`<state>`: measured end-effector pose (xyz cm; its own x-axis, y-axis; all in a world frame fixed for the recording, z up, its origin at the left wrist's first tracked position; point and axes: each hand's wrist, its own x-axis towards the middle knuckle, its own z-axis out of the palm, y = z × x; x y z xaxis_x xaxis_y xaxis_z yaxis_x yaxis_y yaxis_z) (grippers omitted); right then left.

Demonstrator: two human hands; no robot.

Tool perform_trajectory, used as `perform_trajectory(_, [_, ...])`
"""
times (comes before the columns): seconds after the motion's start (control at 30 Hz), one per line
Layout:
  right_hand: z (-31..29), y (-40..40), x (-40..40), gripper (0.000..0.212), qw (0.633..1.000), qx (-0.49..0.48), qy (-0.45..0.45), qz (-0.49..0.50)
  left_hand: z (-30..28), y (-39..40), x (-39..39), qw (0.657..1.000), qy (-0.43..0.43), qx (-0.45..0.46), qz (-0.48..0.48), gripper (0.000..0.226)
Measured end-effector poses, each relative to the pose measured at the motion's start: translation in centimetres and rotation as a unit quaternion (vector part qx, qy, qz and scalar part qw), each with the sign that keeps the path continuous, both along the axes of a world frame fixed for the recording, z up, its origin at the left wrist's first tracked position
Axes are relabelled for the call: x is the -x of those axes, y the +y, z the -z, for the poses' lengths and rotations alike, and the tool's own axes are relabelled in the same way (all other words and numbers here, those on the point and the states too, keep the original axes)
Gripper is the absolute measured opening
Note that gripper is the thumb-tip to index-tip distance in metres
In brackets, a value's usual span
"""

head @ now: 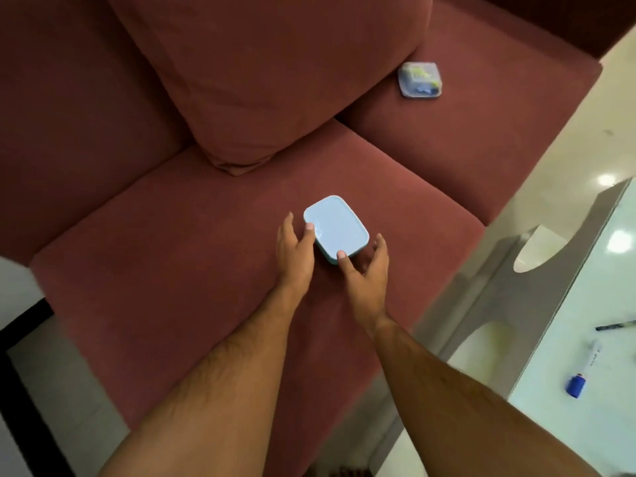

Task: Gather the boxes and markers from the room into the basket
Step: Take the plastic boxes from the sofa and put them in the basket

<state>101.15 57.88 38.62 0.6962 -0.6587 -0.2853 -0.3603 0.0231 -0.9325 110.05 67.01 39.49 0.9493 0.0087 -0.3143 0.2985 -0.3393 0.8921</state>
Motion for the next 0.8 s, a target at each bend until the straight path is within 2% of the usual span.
perform_trajectory(0.1, [0.9, 0.0, -1.1, 0.104, 1.000, -0.010, 0.002, 0.020, 0.8, -0.7, -2.6, 0.999, 0.021, 0.027, 0.003, 0.056])
perform_trajectory(0.23, [1.6, -0.3, -2.3, 0.088, 1.000, -0.005, -0.006, 0.027, 1.9, -2.6, -5.1, 0.998, 0.028, 0.046, 0.020, 0.039])
perform_trajectory(0.43, [0.8, -2.1, -1.5, 0.058, 0.998, 0.017, -0.001, 0.056, 2.0, -6.7, -4.1, 1.000, 0.009, -0.004, 0.019, 0.023])
perform_trajectory(0.6, [0.0, -5.5, 1.4, 0.054, 0.990, 0.025, 0.006, 0.140, 0.9, -12.2, -1.1, 0.997, -0.020, -0.028, 0.067, 0.022])
perform_trajectory(0.8, [-0.5, -10.4, 7.1, 0.057, 0.963, 0.005, -0.017, 0.269, 0.3, -19.4, 4.9, 0.986, -0.036, -0.028, 0.159, 0.027])
